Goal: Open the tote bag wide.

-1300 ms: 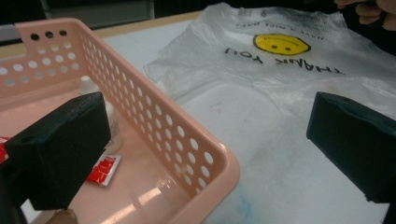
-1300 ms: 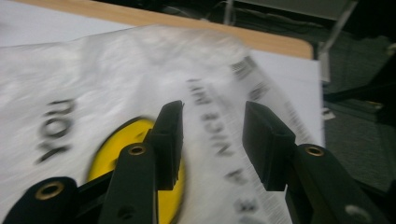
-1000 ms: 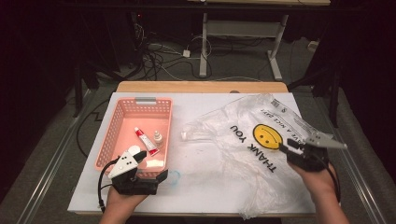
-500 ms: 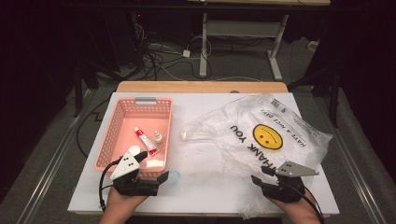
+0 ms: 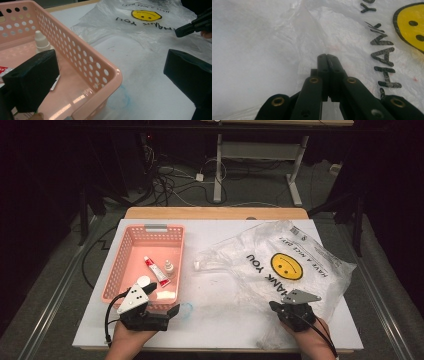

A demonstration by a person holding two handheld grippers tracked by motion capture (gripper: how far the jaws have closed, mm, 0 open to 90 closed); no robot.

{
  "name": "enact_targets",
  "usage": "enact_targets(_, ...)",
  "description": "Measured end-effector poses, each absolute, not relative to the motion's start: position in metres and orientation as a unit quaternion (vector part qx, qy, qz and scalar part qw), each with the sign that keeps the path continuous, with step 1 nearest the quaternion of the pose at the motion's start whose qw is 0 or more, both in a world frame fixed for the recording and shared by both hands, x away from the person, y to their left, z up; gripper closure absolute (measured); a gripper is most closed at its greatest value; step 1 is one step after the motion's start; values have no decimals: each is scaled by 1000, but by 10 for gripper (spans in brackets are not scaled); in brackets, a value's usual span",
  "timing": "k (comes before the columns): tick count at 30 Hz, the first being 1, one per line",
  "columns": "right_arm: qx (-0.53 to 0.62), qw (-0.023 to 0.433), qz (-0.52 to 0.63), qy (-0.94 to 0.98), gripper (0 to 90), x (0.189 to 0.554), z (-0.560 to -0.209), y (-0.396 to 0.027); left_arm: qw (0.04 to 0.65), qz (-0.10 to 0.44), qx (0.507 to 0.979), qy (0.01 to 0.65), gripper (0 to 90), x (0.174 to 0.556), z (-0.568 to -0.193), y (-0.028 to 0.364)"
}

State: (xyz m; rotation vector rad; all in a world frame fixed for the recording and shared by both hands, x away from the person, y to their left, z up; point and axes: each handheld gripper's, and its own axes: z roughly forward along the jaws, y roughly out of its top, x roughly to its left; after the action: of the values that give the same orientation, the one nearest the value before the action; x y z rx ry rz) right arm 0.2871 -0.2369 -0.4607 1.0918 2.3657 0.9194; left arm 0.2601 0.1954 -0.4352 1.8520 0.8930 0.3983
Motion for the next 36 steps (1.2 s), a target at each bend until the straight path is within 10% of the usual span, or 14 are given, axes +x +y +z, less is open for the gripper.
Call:
enact_targets(11,331,175,357,856,883,269,-455,-193,505,162,763,370,0,261,-435,198)
enact_targets(21,297,153,408,849,503,285,-435,-179,511,165,756,376,0,260,-434,202)
enact_targets(36,302,109,401,858,289,345,-462,-147,505,164,759,377,0,261,-438,202)
